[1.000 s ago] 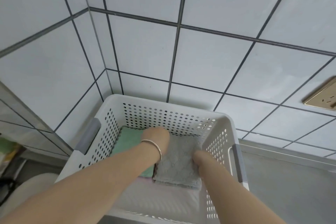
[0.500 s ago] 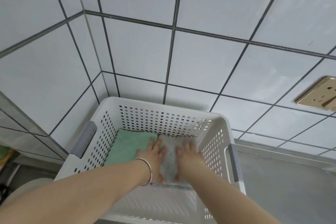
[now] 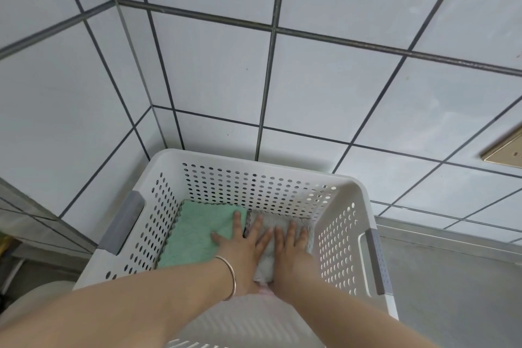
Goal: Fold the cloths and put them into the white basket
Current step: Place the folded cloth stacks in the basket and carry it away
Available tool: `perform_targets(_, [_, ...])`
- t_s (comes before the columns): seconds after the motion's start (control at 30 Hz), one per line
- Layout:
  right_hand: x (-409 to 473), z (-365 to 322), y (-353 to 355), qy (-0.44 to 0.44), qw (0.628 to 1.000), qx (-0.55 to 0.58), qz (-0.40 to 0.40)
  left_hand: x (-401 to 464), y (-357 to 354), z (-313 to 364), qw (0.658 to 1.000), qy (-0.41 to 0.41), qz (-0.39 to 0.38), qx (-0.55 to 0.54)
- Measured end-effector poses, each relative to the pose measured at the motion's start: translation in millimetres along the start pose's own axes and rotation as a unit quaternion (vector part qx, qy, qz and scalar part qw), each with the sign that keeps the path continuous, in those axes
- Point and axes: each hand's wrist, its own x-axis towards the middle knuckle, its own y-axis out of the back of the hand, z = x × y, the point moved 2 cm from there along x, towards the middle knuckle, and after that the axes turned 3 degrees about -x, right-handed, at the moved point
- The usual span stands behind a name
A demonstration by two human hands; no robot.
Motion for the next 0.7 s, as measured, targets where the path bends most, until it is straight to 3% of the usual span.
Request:
perform_targets(0.2, [-9, 0, 8, -0.019, 0.999, 0.009, -0.025, 3, -4, 3, 0.999, 0.011, -0.026, 0.017])
perform_targets(0.37, [-27, 11, 34, -0.006, 0.993, -0.095, -0.075, -15, 12, -13, 0.998, -0.034, -0.041, -0.037])
perform_targets(0.53, [-42, 12, 43, 0.031, 0.995, -0.093, -0.031, -33, 28, -10, 0.989, -0.116, 0.084, 0.047])
perform_targets(0.7, [-51, 12, 46, 0.048, 0.997, -0.050, -0.044, -37, 37, 0, 0.986, -0.133, 0.078, 0.059])
